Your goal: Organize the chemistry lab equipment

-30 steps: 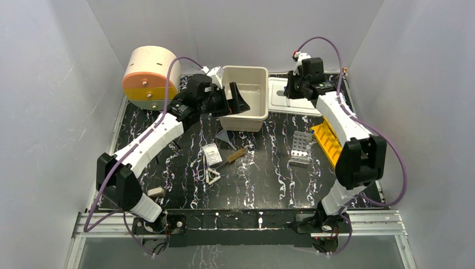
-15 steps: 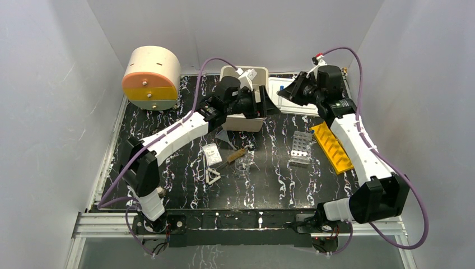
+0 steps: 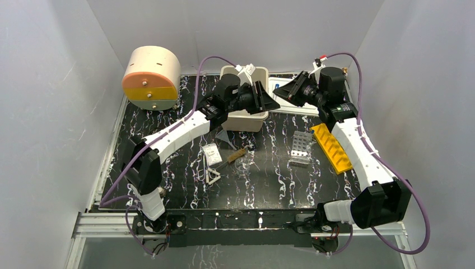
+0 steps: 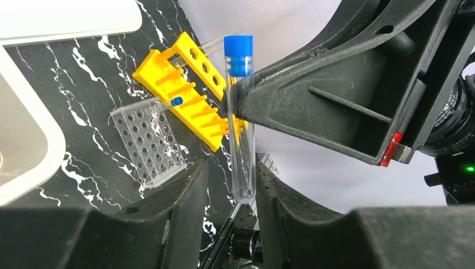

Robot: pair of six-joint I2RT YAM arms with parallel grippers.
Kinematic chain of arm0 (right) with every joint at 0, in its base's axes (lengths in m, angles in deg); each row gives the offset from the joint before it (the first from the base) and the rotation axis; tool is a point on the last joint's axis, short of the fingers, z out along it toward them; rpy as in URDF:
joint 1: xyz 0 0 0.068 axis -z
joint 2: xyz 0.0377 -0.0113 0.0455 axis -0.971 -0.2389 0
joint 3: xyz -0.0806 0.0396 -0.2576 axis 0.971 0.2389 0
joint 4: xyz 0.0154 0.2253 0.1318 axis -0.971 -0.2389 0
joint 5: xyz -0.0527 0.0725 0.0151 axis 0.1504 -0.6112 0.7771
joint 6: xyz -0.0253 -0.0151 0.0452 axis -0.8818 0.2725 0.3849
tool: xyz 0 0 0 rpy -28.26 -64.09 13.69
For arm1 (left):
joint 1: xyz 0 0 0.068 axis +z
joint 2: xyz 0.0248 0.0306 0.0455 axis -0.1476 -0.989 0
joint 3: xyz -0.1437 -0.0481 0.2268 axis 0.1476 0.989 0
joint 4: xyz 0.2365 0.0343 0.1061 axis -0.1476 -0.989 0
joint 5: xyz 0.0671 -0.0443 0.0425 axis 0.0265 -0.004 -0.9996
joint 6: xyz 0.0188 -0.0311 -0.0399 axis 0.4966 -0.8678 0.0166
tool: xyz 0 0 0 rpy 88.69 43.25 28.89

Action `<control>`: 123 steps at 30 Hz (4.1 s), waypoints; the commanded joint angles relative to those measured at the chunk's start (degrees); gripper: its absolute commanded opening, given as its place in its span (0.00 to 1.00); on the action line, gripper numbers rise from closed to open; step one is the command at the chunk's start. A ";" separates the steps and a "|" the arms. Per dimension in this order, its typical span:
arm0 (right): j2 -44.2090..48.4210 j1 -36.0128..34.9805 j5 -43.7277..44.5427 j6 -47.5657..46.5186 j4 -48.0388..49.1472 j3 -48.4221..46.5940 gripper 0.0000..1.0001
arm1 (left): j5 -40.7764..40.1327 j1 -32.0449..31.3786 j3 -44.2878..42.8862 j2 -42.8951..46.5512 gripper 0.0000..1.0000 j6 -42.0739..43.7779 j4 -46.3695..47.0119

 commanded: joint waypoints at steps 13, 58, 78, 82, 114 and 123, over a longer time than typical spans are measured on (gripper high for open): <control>2.01 0.31 -1.72 -1.75 -1.84 -0.40 0.45 | 2.98 -0.28 -1.35 2.41 0.00 8.53 1.19; 1.51 2.92 -21.88 -5.02 -20.81 -3.53 0.18 | 16.67 -0.10 -1.20 6.75 0.13 37.73 -21.78; 17.96 5.53 36.49 -30.67 -12.99 18.40 0.18 | 7.81 2.09 3.49 9.16 0.94 33.98 -24.60; 18.29 5.57 41.26 -31.59 -9.60 21.88 0.18 | 7.29 2.26 2.73 8.58 0.94 34.10 -24.83; 9.35 5.74 42.16 -28.99 16.83 37.44 0.18 | 13.81 8.11 6.87 9.61 0.94 27.35 -19.53; 8.16 5.71 41.40 -29.87 17.98 38.06 0.26 | 14.33 8.57 7.65 10.09 0.94 27.23 -19.31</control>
